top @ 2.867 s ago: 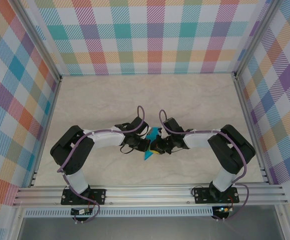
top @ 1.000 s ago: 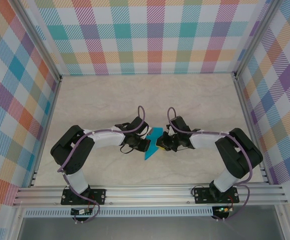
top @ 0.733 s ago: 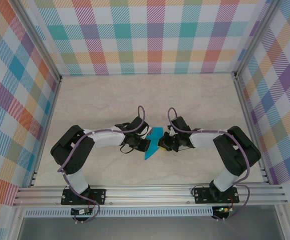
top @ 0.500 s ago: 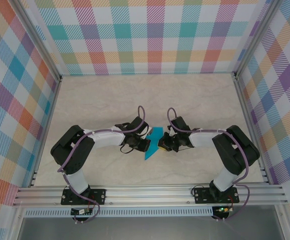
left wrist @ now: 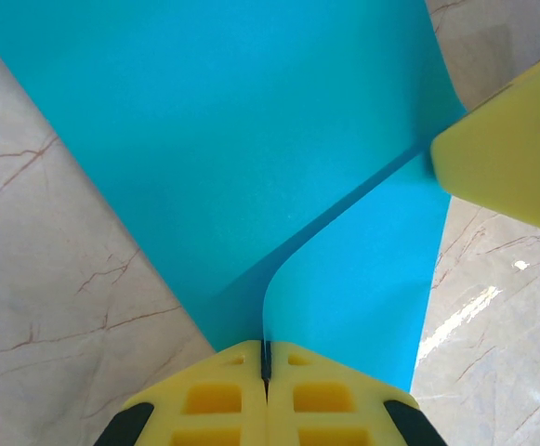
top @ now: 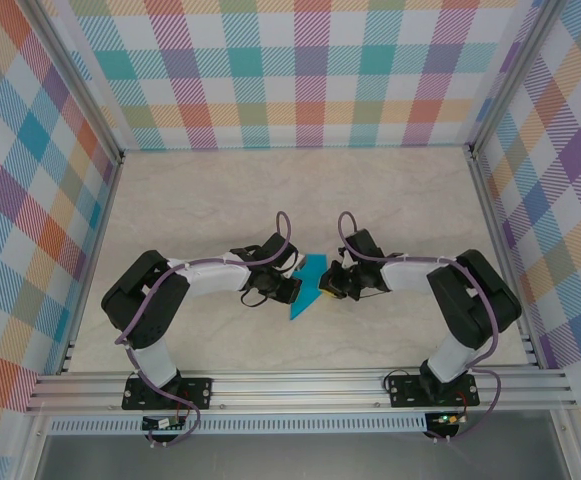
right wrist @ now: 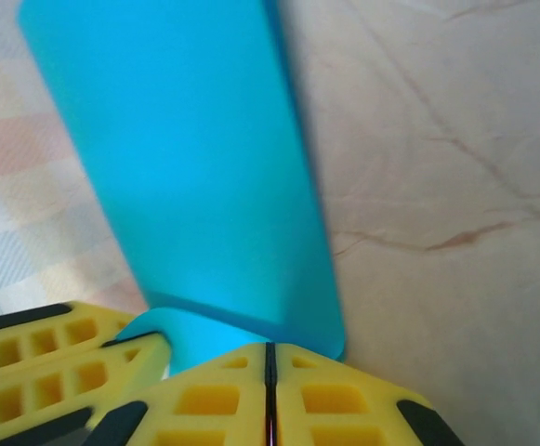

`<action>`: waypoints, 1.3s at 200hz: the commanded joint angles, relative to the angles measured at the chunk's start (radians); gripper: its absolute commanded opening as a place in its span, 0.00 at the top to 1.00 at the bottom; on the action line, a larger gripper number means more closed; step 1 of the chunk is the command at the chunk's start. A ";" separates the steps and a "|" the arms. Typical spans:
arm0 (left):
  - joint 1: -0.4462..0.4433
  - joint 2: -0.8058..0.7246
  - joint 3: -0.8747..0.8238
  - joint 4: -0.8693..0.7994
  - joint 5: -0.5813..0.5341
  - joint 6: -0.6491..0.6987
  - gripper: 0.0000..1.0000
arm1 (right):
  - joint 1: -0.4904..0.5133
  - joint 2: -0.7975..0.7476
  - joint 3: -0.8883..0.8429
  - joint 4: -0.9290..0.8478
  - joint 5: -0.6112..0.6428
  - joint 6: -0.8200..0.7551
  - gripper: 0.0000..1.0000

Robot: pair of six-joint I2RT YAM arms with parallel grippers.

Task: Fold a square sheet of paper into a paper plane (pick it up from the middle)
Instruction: Third fold the triangle at the center of the table.

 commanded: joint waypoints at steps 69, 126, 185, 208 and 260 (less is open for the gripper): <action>0.002 0.029 -0.011 -0.062 0.006 0.015 0.96 | -0.005 -0.058 0.003 0.027 -0.078 0.019 0.91; 0.001 0.031 -0.010 -0.058 0.010 0.011 0.96 | 0.082 -0.007 -0.031 0.161 -0.109 0.111 0.93; 0.002 0.032 -0.010 -0.061 0.009 0.014 0.96 | 0.130 0.033 -0.060 0.213 -0.083 0.132 0.93; 0.002 0.035 -0.012 -0.056 0.010 0.013 0.96 | 0.129 0.059 -0.065 0.199 -0.063 0.123 0.94; 0.002 0.044 -0.013 -0.052 0.013 0.014 0.96 | 0.136 -0.053 -0.106 0.201 -0.042 0.105 0.94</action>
